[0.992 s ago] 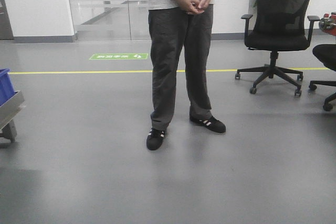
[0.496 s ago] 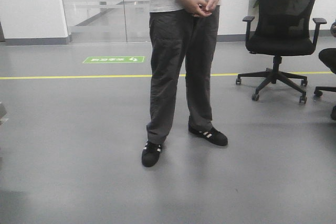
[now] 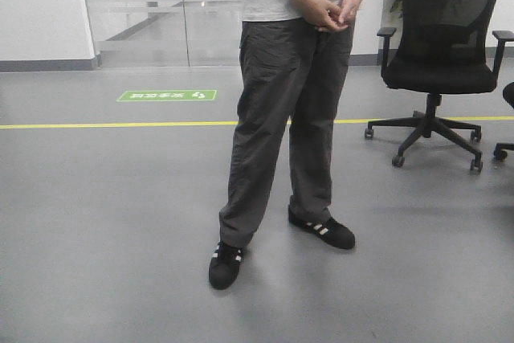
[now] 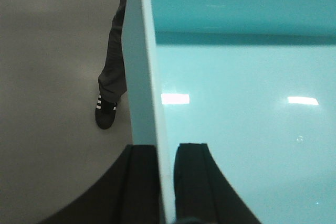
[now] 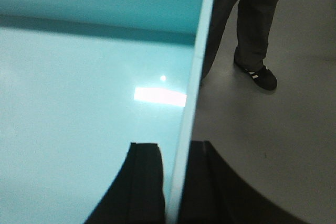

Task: Fetch blue bin and place on conveyor start
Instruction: 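Carry the bin with both grippers past the standing person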

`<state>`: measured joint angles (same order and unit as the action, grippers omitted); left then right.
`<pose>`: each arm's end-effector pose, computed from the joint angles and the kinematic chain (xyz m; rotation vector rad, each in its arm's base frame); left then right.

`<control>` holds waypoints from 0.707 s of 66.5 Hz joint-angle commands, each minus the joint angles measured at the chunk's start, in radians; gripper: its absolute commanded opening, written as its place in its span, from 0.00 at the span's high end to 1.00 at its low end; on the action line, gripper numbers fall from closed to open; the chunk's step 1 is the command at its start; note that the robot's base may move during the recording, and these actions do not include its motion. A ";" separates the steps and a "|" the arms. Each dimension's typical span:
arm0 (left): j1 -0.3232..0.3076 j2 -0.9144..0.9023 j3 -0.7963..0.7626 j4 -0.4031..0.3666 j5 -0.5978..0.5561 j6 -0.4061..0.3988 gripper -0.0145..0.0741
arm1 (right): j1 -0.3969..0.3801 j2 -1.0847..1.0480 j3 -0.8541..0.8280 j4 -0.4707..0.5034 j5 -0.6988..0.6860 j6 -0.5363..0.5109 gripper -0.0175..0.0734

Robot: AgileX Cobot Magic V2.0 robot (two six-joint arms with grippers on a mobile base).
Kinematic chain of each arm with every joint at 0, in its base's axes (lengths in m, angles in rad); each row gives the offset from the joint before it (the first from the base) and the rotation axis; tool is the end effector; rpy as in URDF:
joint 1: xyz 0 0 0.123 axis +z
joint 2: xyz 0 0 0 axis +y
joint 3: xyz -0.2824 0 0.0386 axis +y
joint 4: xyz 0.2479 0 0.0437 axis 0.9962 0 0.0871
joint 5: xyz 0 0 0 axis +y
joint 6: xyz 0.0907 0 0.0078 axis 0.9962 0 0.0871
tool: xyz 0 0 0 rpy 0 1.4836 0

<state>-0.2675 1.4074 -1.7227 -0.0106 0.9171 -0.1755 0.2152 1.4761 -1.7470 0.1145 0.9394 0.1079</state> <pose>0.2828 -0.0783 0.4814 0.0949 2.0955 -0.2813 0.3057 0.0754 0.4666 -0.0969 2.1619 0.3256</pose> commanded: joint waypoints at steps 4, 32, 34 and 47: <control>0.002 -0.014 -0.009 -0.003 -0.053 0.012 0.96 | -0.005 -0.011 -0.007 -0.021 -0.028 -0.020 0.98; 0.002 -0.014 -0.009 -0.003 -0.053 0.012 0.96 | -0.005 -0.011 -0.007 -0.021 -0.030 -0.020 0.98; 0.002 -0.014 -0.009 -0.003 -0.053 0.012 0.96 | -0.005 -0.011 -0.007 -0.021 -0.030 -0.020 0.98; 0.002 -0.014 -0.009 -0.003 -0.053 0.012 0.96 | -0.005 -0.011 -0.007 -0.021 -0.032 -0.020 0.98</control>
<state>-0.2675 1.4074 -1.7227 -0.0090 0.9171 -0.1755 0.2152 1.4775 -1.7470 0.1145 0.9376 0.1079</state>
